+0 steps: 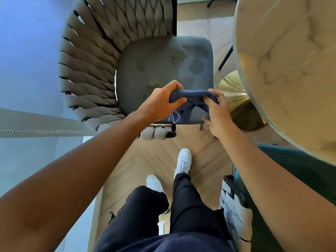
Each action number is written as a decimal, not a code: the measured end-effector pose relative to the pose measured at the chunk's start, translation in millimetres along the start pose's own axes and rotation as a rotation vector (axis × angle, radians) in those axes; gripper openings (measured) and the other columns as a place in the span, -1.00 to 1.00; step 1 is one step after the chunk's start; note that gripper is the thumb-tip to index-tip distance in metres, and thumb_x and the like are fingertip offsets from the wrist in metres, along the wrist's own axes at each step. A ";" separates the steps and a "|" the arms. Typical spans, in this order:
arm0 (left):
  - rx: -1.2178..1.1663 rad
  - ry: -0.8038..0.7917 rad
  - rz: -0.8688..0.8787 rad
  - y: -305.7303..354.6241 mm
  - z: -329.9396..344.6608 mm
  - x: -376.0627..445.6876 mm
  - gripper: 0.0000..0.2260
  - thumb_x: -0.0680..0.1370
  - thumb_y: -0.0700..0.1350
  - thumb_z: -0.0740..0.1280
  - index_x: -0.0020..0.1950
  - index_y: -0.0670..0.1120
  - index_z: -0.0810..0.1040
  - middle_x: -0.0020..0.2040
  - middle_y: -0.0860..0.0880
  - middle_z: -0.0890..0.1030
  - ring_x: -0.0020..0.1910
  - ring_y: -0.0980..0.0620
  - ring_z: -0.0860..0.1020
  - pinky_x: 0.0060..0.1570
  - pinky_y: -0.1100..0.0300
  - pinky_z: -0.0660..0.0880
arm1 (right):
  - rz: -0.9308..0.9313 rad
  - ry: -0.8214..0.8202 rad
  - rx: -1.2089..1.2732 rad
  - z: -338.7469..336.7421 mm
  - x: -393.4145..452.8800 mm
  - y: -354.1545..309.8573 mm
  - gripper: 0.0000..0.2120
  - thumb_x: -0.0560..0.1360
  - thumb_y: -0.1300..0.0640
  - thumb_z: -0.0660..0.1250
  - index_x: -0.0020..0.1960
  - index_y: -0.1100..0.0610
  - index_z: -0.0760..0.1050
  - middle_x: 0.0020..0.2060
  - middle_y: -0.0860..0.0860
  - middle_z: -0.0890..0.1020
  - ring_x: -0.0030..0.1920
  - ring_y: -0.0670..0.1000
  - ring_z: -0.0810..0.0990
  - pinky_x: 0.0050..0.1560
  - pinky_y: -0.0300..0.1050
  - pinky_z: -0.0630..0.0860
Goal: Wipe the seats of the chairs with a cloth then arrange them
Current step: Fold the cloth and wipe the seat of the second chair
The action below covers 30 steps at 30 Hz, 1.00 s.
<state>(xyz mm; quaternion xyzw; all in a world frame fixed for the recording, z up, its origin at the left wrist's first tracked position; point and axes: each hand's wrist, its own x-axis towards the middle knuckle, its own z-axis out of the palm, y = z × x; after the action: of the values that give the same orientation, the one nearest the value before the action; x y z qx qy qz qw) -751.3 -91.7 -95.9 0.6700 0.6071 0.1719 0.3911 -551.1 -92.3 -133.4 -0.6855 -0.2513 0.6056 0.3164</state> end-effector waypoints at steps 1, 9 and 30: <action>0.007 -0.046 0.030 -1.5 6.0 6.3 -0.73 0.57 0.00 0.43 0.22 -0.04 0.50 -0.09 -0.02 0.63 -0.20 0.08 0.59 -0.17 0.26 0.55 | 0.113 0.011 0.092 7.6 5.6 -0.9 -0.63 0.55 -0.08 0.31 0.33 -0.04 0.47 0.15 0.05 0.59 0.08 0.05 0.60 0.03 0.20 0.62; -0.156 -0.437 -0.032 -36.6 21.9 43.4 -0.73 0.56 -0.09 0.38 0.25 0.11 0.57 0.04 0.17 0.66 -0.01 0.26 0.63 -0.02 0.49 0.47 | 0.423 -0.086 0.448 46.9 39.1 23.3 -0.78 0.52 0.06 0.22 -0.09 0.22 0.50 -0.20 0.21 0.53 -0.31 0.11 0.54 -0.36 -0.15 0.47; 0.246 -0.090 0.126 -224.8 62.4 115.1 -0.73 0.61 -0.06 0.33 0.31 -0.05 0.55 0.35 0.00 0.52 0.36 -0.03 0.44 0.37 0.05 0.31 | -0.585 0.453 -1.132 83.1 190.9 166.1 -0.46 0.63 0.15 0.09 0.52 0.43 0.22 0.49 0.40 0.29 0.52 0.40 0.23 0.50 0.38 0.14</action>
<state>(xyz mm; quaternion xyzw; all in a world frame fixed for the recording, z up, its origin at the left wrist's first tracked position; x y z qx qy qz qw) -836.5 -12.0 -328.3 0.7568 0.5620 0.0902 0.3212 -613.1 -54.4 -389.7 -0.7593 -0.6326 0.1113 0.1042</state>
